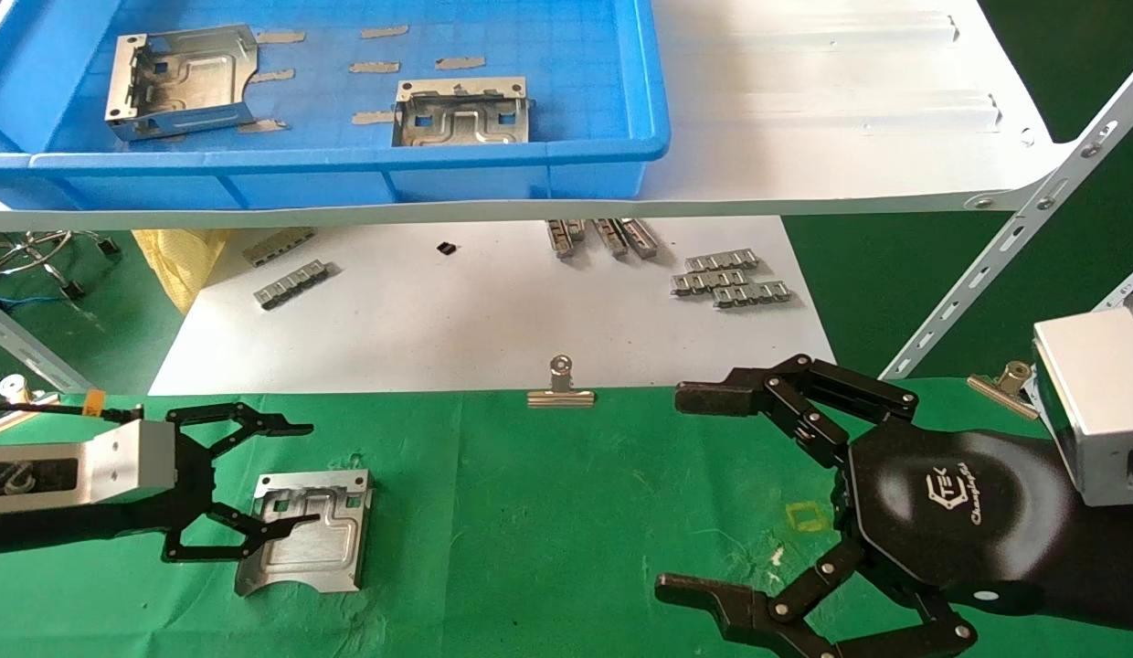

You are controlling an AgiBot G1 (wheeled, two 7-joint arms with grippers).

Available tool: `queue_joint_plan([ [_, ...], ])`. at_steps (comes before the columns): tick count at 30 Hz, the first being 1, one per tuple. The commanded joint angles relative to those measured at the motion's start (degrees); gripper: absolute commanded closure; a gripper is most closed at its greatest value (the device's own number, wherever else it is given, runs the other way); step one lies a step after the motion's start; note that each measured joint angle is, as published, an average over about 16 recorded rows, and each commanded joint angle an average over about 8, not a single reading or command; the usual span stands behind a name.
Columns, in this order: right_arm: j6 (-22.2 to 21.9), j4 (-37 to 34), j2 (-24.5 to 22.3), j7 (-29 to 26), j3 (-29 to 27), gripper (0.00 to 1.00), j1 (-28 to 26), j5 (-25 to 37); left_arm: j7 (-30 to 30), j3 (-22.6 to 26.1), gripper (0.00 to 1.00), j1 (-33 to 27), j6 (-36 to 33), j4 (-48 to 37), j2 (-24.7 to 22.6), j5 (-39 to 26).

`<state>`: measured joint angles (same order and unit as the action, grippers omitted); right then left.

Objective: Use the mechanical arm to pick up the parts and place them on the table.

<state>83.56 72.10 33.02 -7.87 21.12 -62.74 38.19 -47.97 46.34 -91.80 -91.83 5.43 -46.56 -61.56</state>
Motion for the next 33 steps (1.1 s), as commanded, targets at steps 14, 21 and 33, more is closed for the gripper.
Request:
queue_joint_plan([
  [14, 0.0, -0.01, 0.0, 0.0, 0.0, 0.0, 0.0, -0.01, 7.55, -3.98, 0.0, 3.95, 0.79, 8.97, 1.51, 2.61],
  [21, 0.0, -0.01, 0.0, 0.01, 0.01, 0.0, 0.0, -0.01, 14.45, -7.53, 0.0, 7.49, 1.51, 16.95, 2.87, 4.92],
  [33, 0.0, -0.01, 0.0, 0.01, 0.01, 0.0, 0.0, -0.02, 26.25, -13.61, 0.0, 13.55, 2.74, 30.6, 5.18, 8.86],
])
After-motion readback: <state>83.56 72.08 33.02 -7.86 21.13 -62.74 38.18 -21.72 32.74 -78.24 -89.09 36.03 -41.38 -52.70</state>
